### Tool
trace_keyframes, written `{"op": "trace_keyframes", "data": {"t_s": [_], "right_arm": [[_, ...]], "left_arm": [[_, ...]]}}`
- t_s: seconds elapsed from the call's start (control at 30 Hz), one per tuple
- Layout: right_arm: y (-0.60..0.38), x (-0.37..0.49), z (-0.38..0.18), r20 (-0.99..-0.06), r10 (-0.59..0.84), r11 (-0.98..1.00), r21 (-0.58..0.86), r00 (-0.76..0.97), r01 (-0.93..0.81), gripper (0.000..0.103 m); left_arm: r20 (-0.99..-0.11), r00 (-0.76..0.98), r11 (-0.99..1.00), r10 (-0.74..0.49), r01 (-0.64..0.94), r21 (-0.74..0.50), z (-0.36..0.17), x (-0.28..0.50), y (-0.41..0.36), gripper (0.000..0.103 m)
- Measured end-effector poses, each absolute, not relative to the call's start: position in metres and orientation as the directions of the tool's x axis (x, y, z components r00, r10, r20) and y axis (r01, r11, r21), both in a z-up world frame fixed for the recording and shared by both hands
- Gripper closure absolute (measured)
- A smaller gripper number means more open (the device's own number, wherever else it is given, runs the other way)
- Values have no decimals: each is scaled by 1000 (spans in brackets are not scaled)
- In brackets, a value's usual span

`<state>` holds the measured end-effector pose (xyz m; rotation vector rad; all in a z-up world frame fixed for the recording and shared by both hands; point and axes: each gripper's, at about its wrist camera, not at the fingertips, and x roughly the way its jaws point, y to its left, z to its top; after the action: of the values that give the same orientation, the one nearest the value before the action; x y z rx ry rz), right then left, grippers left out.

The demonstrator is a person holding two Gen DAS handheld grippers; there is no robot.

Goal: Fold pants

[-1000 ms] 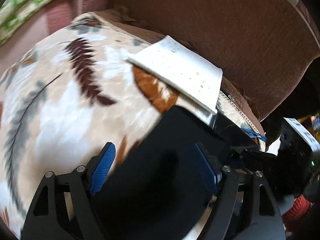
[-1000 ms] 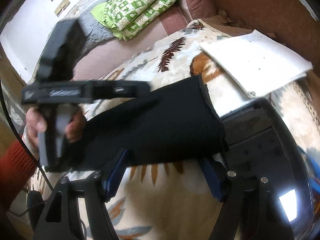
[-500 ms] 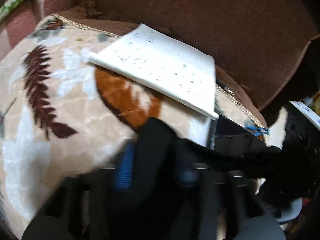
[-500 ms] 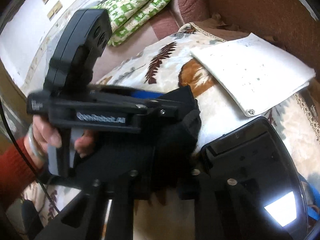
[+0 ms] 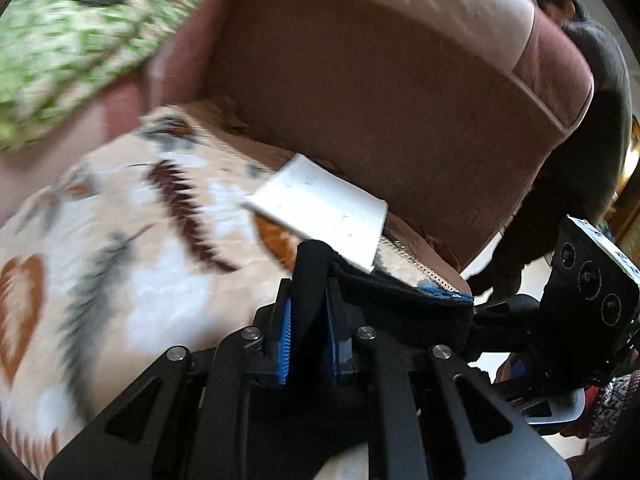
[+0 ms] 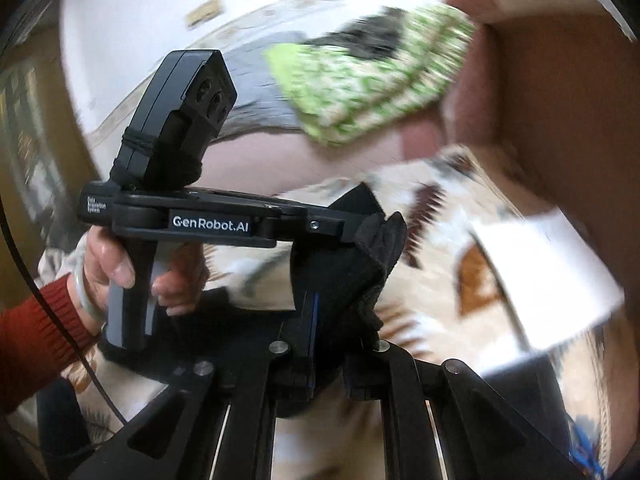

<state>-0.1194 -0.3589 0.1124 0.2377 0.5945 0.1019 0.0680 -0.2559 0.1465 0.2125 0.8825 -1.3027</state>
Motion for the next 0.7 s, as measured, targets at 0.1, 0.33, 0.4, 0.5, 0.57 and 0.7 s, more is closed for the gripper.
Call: {"op": "trace_keyframes", "data": {"t_s": [0.1,0.33,0.4,0.5,0.57,0.7], "right_arm": [[-313,-106,112,-551,220,968,225,805,-111,95],[-219,-61,48,-678,329,944,228,657,-237,82],[-210,-61,39,-701,377,926,267,606,-268,69],[-233,-86,63,-617,440,898,322,653,-300,52],[-262,-104,80,-564,407,907,339,718,-249,37],[-313,-107,85,-590,277,939,333,758,-84,46]], "left_arm": [[-677,64,387,-733,858,-338,143,77,-200,90],[-774,219,685,-594,641,-345,88,101,-89,53],[-776,238,722,-584,589,-362,79,101,-68,49],[-773,276,758,-571,540,-366,74,92,-46,41],[-760,288,761,-583,521,-386,72,82,-43,31],[-754,289,766,-589,497,-408,64,64,-58,25]]}}
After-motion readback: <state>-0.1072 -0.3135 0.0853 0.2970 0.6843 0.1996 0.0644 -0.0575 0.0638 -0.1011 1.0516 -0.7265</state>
